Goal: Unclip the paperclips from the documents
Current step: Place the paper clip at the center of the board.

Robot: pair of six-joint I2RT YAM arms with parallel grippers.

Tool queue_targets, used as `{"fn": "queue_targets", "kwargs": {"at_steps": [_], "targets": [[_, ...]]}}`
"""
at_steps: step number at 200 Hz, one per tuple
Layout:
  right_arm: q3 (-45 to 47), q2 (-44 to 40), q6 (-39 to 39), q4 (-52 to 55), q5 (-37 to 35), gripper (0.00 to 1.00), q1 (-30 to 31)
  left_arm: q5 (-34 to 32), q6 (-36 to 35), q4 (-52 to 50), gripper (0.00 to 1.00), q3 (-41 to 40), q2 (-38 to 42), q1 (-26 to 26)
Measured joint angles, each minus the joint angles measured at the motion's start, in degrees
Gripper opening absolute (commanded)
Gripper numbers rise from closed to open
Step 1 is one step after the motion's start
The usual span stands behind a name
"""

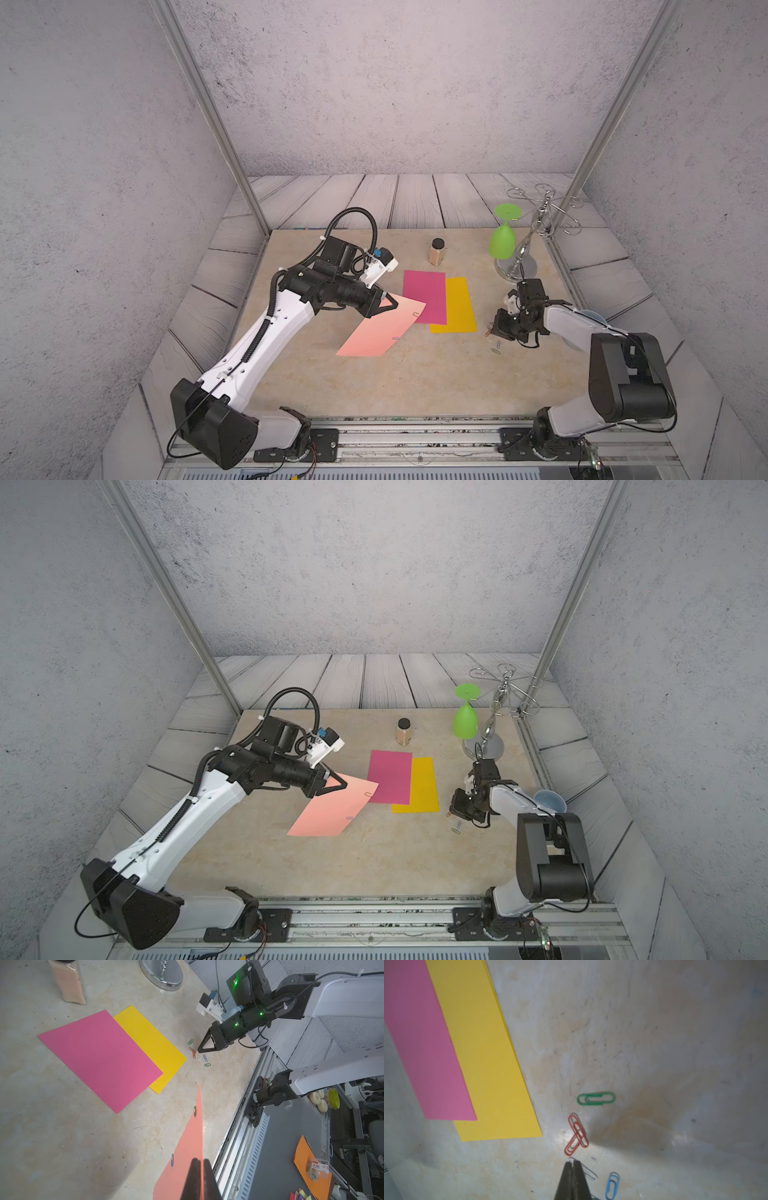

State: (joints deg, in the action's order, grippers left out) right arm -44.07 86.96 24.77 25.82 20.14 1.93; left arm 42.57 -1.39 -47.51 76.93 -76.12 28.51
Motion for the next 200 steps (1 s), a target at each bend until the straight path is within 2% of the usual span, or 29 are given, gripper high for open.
{"fn": "queue_targets", "kwargs": {"at_steps": [16,63,116,147,200], "targets": [[0.6,0.7,0.1,-0.2,-0.4,0.09,-0.1,-0.3,0.1,0.2,0.0,0.0,0.0,0.0],[0.7,0.7,0.5,-0.4,-1.0,0.29,-0.2,-1.1,0.2,0.4,0.0,0.0,0.0,0.0],[0.6,0.3,0.4,0.6,-1.1,0.32,-0.2,-2.2,0.2,1.4,0.0,0.0,0.0,-0.5],[0.3,-2.3,-0.1,2.5,-0.5,0.37,-0.2,-2.6,0.4,2.4,0.0,-0.1,0.0,-1.5],[-4.3,-6.8,-2.7,5.9,5.4,0.42,2.1,-2.7,1.7,4.7,0.0,-0.3,0.0,-3.2]]}}
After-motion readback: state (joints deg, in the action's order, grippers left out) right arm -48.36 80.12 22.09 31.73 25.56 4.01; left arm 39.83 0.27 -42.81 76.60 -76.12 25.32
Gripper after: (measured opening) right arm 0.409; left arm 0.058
